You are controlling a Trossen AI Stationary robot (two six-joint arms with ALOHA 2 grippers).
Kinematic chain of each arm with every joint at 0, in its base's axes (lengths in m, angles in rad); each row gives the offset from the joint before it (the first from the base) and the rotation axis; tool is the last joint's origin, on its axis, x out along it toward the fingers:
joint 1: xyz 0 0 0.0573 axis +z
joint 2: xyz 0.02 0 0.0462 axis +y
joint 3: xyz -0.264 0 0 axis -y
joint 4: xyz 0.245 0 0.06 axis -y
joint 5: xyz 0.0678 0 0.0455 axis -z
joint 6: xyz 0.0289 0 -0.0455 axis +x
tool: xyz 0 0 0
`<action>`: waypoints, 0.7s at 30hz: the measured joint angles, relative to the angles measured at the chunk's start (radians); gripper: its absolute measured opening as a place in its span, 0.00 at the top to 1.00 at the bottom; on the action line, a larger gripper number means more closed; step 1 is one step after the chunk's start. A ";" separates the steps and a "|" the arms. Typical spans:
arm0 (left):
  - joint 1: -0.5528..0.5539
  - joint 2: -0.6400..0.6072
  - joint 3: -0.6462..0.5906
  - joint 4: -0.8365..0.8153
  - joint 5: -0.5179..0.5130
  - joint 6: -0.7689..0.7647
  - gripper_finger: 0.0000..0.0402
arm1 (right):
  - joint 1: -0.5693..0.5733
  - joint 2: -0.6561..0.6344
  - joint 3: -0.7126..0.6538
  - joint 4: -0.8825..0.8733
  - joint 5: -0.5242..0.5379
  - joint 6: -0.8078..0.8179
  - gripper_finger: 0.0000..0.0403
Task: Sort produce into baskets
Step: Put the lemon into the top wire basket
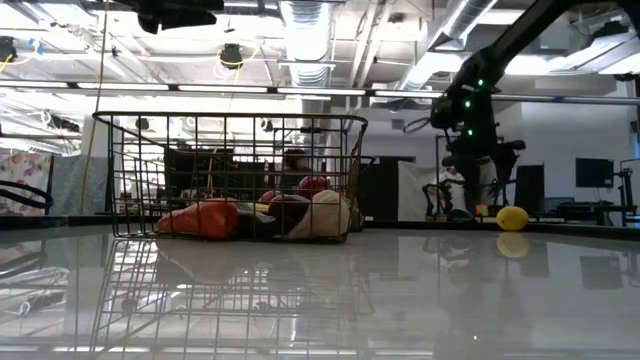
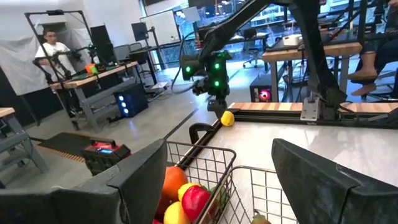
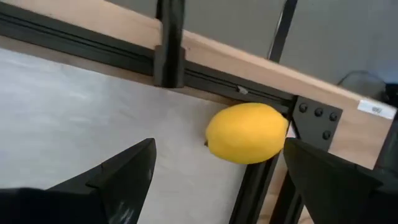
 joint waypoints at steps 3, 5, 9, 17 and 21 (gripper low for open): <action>0.000 0.000 0.000 0.000 0.000 0.007 0.31 | -0.011 0.061 0.000 -0.003 0.001 0.000 0.06; 0.000 0.000 0.000 0.000 0.000 0.008 0.31 | -0.011 0.102 0.000 -0.005 0.025 -0.015 0.06; 0.000 0.000 0.000 -0.003 0.000 0.008 0.31 | -0.001 0.146 0.021 -0.027 0.094 -0.031 0.06; 0.000 0.000 0.000 -0.003 0.000 0.026 0.31 | 0.000 0.179 0.036 -0.080 0.138 -0.023 0.06; 0.000 0.000 0.000 -0.002 0.000 0.025 0.31 | 0.014 0.173 0.038 -0.129 0.011 -0.019 0.06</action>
